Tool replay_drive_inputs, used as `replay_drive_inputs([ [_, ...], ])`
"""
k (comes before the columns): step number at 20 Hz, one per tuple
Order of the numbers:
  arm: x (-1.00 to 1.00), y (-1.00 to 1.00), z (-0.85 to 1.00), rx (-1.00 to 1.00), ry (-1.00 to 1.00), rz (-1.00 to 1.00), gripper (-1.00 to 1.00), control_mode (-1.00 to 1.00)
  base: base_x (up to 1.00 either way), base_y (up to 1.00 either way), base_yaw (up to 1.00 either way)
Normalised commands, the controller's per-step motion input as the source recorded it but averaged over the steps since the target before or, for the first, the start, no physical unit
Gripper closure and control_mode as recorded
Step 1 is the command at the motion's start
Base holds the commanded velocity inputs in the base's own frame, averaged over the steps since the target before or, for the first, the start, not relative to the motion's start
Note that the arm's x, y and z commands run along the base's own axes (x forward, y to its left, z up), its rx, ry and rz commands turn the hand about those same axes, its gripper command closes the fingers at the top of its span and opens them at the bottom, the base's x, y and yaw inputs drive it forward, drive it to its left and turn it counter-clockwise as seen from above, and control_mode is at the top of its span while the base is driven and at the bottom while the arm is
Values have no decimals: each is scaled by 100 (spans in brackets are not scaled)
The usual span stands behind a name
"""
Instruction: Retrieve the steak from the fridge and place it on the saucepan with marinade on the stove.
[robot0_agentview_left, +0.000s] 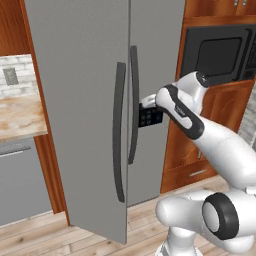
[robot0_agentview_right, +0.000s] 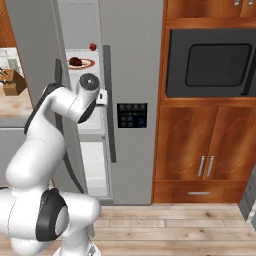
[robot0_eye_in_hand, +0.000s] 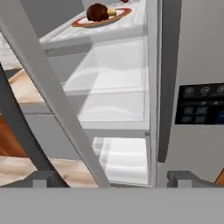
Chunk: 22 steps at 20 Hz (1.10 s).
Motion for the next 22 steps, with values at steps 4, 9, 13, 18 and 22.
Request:
replay_drive_inputs([
  [4,28,24,0,0,-1,15,-100,-100,0,0,0],
  [9,41,24,0,0,-2,13,-100,-100,0,0,0],
  [13,19,25,0,1,-2,14,-100,-100,0,0,0],
  [18,16,52,0,7,0,16,-100,-100,0,0,0],
  [22,34,69,-1,11,0,18,-100,-100,0,0,0],
])
